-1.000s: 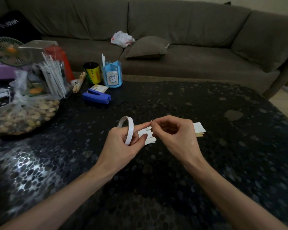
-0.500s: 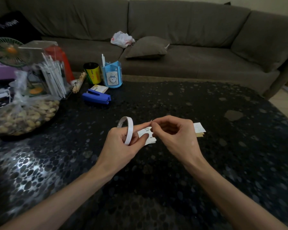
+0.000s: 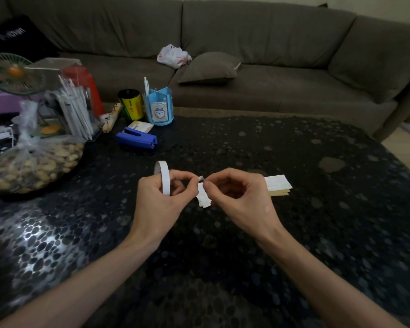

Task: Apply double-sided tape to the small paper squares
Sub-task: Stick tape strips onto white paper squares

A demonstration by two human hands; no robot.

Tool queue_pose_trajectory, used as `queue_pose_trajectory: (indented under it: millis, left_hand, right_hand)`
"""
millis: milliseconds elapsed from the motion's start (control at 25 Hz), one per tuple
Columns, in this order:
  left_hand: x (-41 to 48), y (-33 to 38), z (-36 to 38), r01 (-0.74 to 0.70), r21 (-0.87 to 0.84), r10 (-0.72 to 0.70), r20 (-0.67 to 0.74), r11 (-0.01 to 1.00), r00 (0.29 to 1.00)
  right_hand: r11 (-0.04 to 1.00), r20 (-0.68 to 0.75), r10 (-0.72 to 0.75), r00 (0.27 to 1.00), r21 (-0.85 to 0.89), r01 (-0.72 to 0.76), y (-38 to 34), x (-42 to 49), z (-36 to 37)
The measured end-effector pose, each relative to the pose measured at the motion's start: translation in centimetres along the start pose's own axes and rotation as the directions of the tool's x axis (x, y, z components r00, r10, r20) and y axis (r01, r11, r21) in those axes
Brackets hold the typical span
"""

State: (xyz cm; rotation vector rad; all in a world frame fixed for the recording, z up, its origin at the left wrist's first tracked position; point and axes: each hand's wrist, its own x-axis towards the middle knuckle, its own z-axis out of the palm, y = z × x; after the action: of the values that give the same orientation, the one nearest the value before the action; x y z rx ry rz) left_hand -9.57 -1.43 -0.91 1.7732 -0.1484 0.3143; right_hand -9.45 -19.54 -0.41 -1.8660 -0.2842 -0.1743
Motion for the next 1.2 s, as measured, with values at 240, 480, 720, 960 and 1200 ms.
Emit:
queue_pose_trajectory:
  millis: [240,480,720,960,1200]
  left_hand:
    - [0.0,0.0,0.0,-0.016,-0.004,0.016,0.071,1.0,0.997]
    - [-0.2,-0.2,0.4,-0.092,0.045,0.086,0.134,0.995,0.987]
    - [-0.2,-0.6,0.6,-0.111,0.064,0.099,0.169,0.992,0.981]
    - [-0.1,-0.5,0.5,-0.106,0.058,0.094,0.18,0.993,0.979]
    - [0.4,0.3,0.6,-0.073,0.071,0.048,0.311,0.995,0.949]
  right_hand:
    - [1.0,-0.03,0.001,1.0,-0.023,-0.002,0.0,-0.2,0.2]
    - [0.999,-0.1,0.028,0.995,-0.012,-0.03,0.3,0.2,-0.1]
    - [0.998,-0.11,0.051,0.993,0.029,-0.048,0.1,0.1,-0.2]
    - [0.999,-0.11,0.042,0.993,0.033,-0.038,0.0,0.1,-0.5]
    - [0.997,-0.089,0.055,0.994,-0.041,-0.059,-0.5,-0.4,-1.9]
